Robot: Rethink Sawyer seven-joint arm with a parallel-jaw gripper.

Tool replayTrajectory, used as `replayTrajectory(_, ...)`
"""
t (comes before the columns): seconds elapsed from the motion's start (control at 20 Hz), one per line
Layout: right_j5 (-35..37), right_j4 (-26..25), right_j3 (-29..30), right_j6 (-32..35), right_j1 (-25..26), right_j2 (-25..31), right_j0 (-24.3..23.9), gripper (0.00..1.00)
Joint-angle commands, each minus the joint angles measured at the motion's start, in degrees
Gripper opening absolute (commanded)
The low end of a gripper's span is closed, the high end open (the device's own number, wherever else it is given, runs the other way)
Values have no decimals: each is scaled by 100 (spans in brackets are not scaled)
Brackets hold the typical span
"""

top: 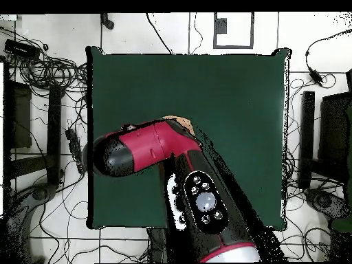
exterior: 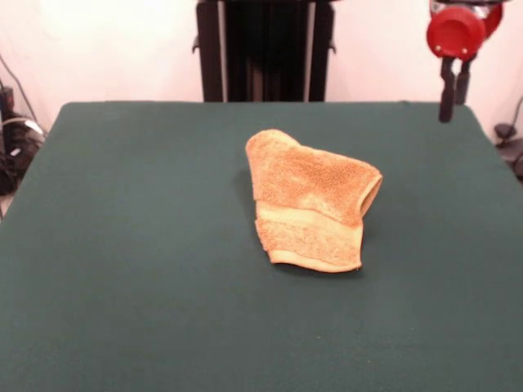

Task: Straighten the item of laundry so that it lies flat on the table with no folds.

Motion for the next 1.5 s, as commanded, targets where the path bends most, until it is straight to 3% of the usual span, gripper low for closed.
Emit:
replayTrajectory(0.05, 960, -546, -953, -2824, 831, 1568, -312, 100)
replayTrajectory(0.5, 1640, -787, -1962, -3800, 1520, 1949, -293, 100)
replayTrajectory(0.85, 1895, -707, -2028, -4092, 1483, 2077, -353, 100)
replayTrajectory(1.5, 1821, -727, -1798, -3759, 1344, 2082, -344, 100)
